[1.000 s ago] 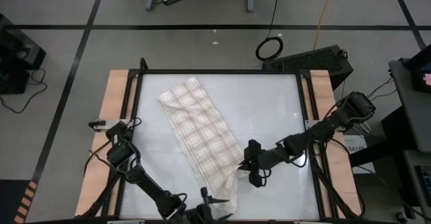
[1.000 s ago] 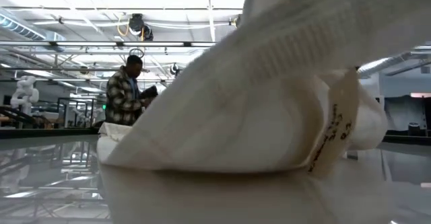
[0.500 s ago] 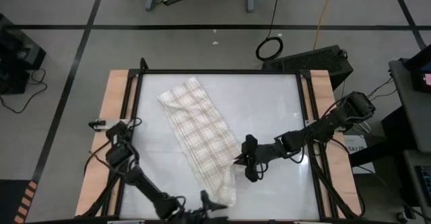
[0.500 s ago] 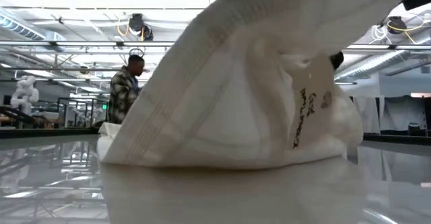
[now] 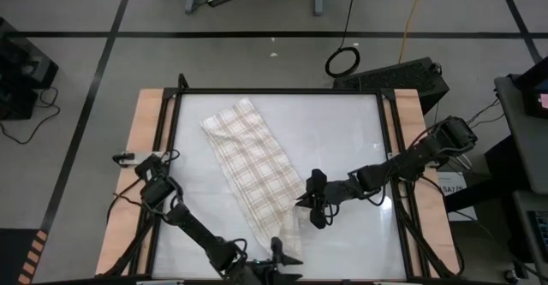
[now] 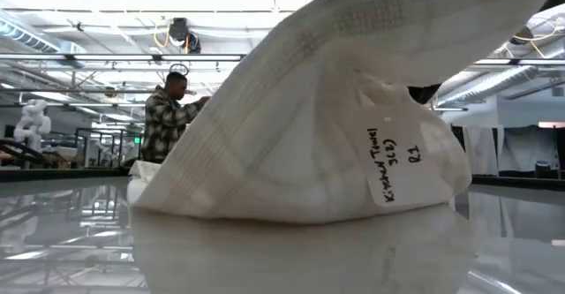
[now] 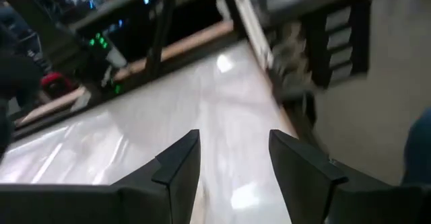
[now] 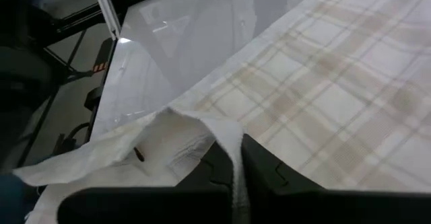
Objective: Roll towel
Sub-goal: Roll the white-brown patterned towel
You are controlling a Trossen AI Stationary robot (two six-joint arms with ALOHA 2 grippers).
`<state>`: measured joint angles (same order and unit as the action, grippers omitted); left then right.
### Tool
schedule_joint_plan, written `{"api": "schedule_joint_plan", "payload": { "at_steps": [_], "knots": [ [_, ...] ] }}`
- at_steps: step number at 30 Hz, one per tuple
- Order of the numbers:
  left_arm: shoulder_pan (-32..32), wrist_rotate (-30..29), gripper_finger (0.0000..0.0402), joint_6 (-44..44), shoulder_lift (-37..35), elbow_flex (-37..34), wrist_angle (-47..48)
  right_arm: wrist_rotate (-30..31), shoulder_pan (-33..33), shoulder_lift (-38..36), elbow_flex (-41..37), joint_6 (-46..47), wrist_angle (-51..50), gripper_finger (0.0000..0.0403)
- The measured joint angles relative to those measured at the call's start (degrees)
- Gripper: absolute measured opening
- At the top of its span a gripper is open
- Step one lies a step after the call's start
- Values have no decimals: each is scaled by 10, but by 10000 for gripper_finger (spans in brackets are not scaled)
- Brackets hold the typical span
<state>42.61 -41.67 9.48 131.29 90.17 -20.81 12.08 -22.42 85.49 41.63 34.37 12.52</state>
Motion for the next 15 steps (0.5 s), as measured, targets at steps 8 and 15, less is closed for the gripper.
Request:
{"api": "schedule_joint_plan", "payload": {
  "at_steps": [8, 15],
  "knots": [
    [-4, -60, 183, -90, 2, 0, 111, -1, 3, 0, 0, -4, 1, 4],
    [8, -92, 183, -60, 2, 0, 84, -1, 3, 0, 0, -4, 1, 4]
  ]
}}
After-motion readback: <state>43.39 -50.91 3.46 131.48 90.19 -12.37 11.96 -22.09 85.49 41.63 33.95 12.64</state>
